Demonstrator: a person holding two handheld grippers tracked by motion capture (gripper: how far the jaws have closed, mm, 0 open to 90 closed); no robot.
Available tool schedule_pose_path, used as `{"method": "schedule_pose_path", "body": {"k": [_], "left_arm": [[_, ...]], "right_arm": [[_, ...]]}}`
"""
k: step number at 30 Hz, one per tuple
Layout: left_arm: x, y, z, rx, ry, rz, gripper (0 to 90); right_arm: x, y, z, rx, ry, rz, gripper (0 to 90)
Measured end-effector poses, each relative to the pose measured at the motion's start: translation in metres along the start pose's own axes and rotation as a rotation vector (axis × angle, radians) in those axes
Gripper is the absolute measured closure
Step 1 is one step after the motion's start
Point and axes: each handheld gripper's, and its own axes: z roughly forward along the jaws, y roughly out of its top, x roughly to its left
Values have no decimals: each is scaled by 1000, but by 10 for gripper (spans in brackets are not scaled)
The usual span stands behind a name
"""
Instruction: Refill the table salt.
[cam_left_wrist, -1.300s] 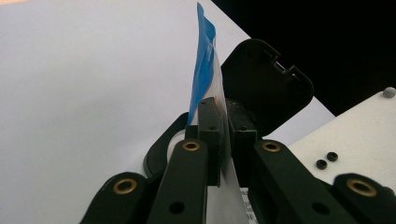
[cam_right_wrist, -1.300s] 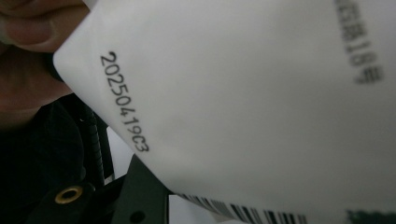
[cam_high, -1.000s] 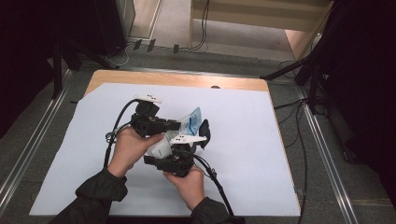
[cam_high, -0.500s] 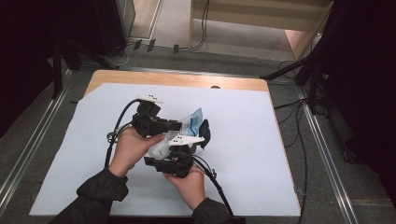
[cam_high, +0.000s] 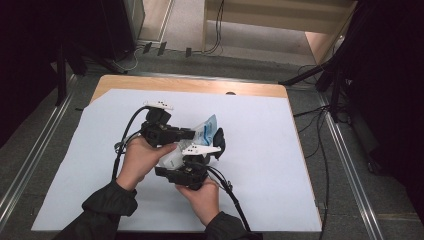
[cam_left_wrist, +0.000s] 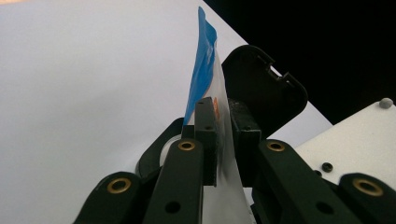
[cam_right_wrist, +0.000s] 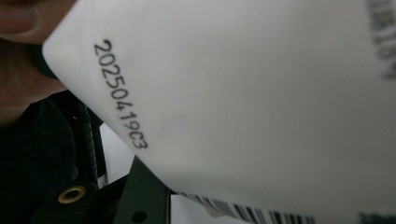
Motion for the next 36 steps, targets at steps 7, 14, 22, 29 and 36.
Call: {"method": "schedule_pose_path", "body": {"k": [7,14,22,29,36], "left_arm": [[0,0,-1,-4,0,1,831],[0,0,-1,-4,4,2,830],[-1,0,1,-2,8,6,830],[-2,0,2,3,1,13,830],[-2,-1,4,9,3,15,828]], "right_arm": [[-3,1,-1,-14,22,34,672],[-4,2,-1,-15,31,48,671],[-6,2,-1,-12,39,54,669],[-6,1,-1,-9,37,58,666],[-6,0,-1,-3,31,57,666]]}}
